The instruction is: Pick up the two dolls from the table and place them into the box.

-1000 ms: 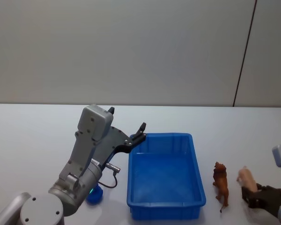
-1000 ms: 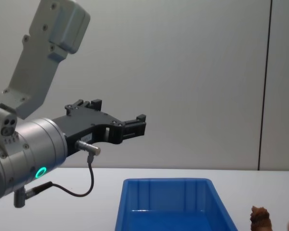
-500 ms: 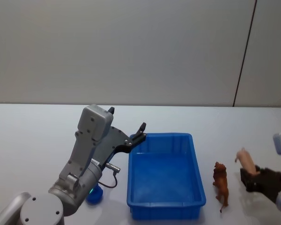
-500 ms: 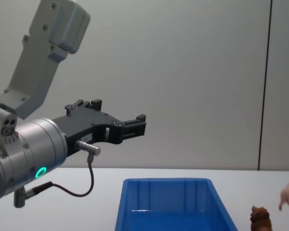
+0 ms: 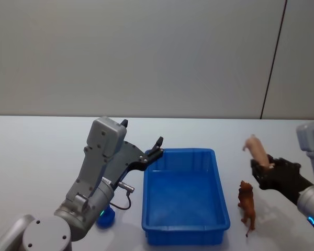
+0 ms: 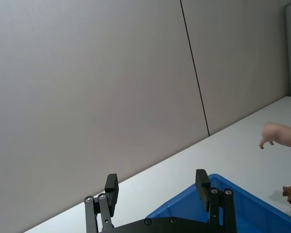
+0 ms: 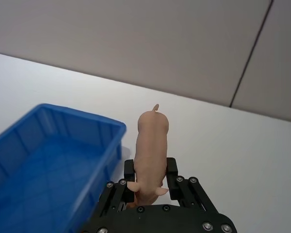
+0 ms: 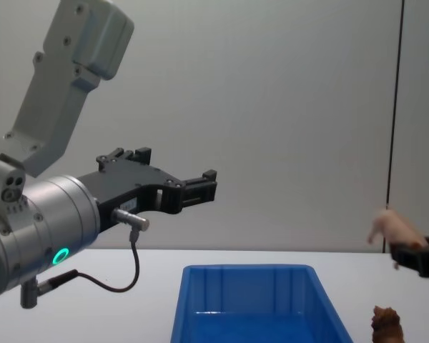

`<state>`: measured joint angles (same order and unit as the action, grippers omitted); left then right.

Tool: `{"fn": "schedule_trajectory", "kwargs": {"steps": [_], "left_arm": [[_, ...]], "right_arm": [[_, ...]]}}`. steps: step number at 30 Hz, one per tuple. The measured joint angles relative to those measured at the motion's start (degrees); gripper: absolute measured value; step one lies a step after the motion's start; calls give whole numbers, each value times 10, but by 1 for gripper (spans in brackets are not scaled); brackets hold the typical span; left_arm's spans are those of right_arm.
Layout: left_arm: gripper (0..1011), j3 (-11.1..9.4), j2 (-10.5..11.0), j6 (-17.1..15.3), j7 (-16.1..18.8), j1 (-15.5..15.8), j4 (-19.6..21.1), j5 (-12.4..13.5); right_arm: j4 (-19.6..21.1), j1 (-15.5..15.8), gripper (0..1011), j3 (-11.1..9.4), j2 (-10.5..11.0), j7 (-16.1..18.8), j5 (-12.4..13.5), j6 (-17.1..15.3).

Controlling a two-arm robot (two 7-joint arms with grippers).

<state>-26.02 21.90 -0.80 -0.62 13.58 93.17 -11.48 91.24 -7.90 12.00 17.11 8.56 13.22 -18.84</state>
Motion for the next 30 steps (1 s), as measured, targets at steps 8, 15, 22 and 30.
{"fn": "schedule_trajectory", "kwargs": {"steps": [8,15,22,30], "left_arm": [[1002,0,0,0,0,0,0,0],[1002,0,0,0,0,0,0,0],[1002,0,0,0,0,0,0,0],[1002,0,0,0,0,0,0,0]], "right_arm": [[8,-13,361,13,-10,47,-16,15],[5,-23,361,30,-23,91,-32,20],[-15,-34,384,52,-41,129,-51,20],[-40,-42,643,72,-57,154,-66,19]]}}
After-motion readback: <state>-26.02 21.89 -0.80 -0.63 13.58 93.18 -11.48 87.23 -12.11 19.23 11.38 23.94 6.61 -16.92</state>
